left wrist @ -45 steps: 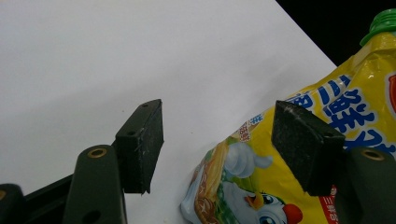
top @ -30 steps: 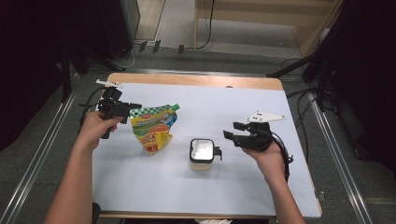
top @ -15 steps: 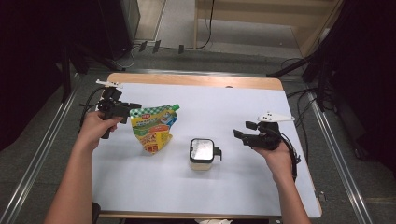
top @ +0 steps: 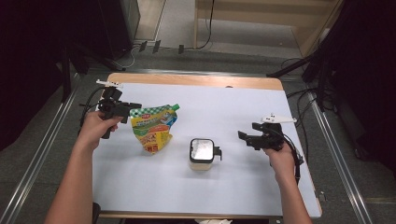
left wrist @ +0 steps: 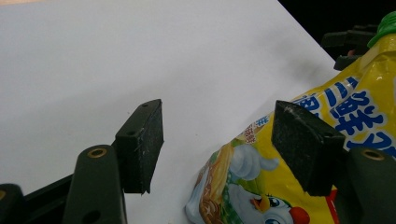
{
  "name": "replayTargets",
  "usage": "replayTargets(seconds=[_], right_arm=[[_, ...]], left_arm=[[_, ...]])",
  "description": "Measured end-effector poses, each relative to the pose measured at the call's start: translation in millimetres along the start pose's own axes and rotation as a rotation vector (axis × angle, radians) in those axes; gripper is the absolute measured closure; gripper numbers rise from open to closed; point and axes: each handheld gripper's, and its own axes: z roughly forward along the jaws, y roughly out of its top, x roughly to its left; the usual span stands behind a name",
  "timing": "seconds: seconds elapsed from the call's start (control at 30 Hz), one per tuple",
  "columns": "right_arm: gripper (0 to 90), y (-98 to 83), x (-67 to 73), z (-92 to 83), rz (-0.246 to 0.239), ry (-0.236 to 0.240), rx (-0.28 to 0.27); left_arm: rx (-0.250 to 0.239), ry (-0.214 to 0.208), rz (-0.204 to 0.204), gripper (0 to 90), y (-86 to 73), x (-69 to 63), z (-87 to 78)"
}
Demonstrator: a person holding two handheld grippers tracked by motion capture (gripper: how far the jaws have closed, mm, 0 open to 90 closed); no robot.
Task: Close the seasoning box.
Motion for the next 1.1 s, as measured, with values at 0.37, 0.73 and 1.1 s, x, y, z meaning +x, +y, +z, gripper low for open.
replayTargets(seconds=[0.37,0.73,1.1], right_arm=[[25.4,-2.1,-0.5,3.7,-0.007,-0.008,0.018],[25.4,-2.3,0.6,5.0,-0.007,-0.007,0.025],[25.4,-2.5,1.3,5.6,-0.008,-0.005,0.029]], left_arm=[[0.003,0.008,0.008,35.1,-0.5,-0.2,2.6],[0.001,0.011,0.008,35.1,-1.3,0.1,3.5],[0.000,0.013,0.004,34.8,-1.8,2.0,3.1]])
